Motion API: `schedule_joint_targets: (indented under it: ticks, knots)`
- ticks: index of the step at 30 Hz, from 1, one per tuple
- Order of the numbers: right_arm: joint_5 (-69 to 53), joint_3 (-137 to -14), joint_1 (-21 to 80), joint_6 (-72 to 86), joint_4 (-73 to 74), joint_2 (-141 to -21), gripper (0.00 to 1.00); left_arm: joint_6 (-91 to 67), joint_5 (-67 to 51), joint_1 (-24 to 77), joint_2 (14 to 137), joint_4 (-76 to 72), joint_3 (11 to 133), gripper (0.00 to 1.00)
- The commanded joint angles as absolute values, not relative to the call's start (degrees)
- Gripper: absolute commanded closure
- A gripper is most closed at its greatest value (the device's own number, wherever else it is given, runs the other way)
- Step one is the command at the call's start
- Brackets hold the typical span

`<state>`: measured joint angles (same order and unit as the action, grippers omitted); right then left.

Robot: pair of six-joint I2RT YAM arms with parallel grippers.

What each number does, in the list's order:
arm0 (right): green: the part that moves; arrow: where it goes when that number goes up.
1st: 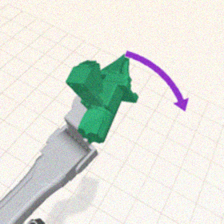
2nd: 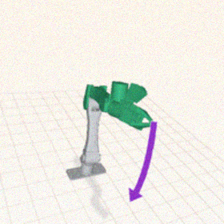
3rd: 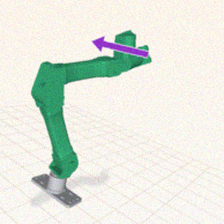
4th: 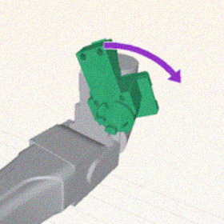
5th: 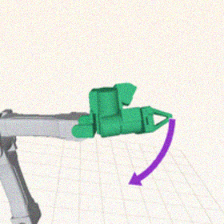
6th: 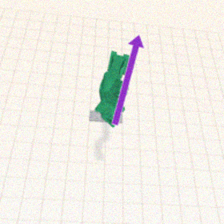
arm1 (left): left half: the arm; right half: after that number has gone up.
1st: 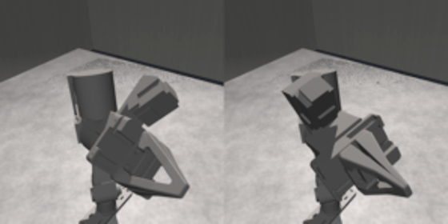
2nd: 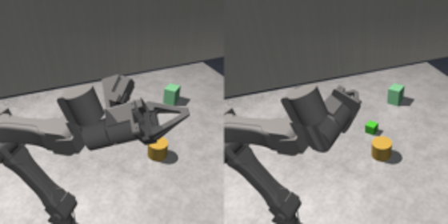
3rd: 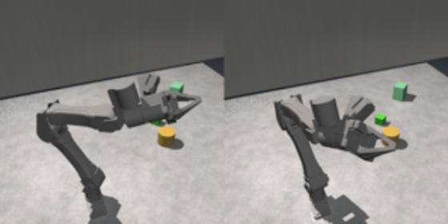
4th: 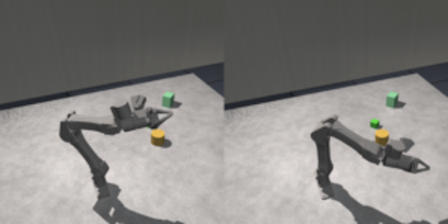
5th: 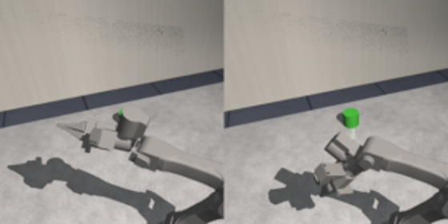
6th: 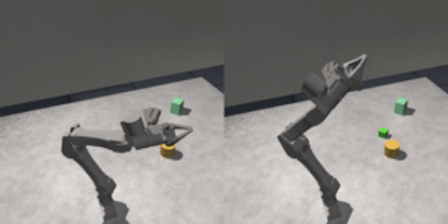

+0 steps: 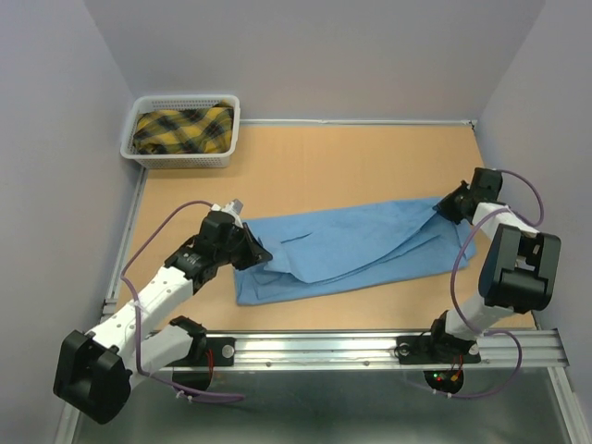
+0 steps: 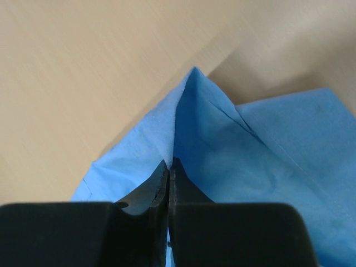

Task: Fold and stack the long sleeve shirts
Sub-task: Fold the shirt

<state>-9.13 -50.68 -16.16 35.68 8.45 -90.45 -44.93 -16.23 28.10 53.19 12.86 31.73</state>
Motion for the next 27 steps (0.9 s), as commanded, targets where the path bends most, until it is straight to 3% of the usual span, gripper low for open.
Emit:
schedule_joint_targets:
  ticks: [1,8,15,20,23,27]
  knots:
    - [-11.8,-57.5,-19.1,34.3,4.6,-93.0,0.99,-40.5,-15.8,28.5,55.1,7.7,36.4,1.0]
    - [-18.7,-62.5,-21.1,34.2,4.2,-99.0,0.99,-38.3,-19.6,29.7,58.2,4.2,40.1,1.0]
    - [-21.3,-63.7,-22.0,35.4,3.1,-105.0,0.95,-41.1,-24.4,33.1,60.3,-3.2,33.6,1.0]
    - [-18.0,-62.3,-22.1,35.9,3.3,-102.7,0.8,-43.2,-23.8,34.5,62.3,-3.6,31.4,1.0]
    - [-16.6,-61.0,-22.1,34.2,3.4,-98.1,0.54,-43.6,-22.8,34.6,60.9,-3.4,30.6,1.0]
    - [-16.9,-59.1,-22.0,33.3,4.4,-91.5,0.36,-42.8,-20.7,34.6,58.7,-2.5,31.5,1.0]
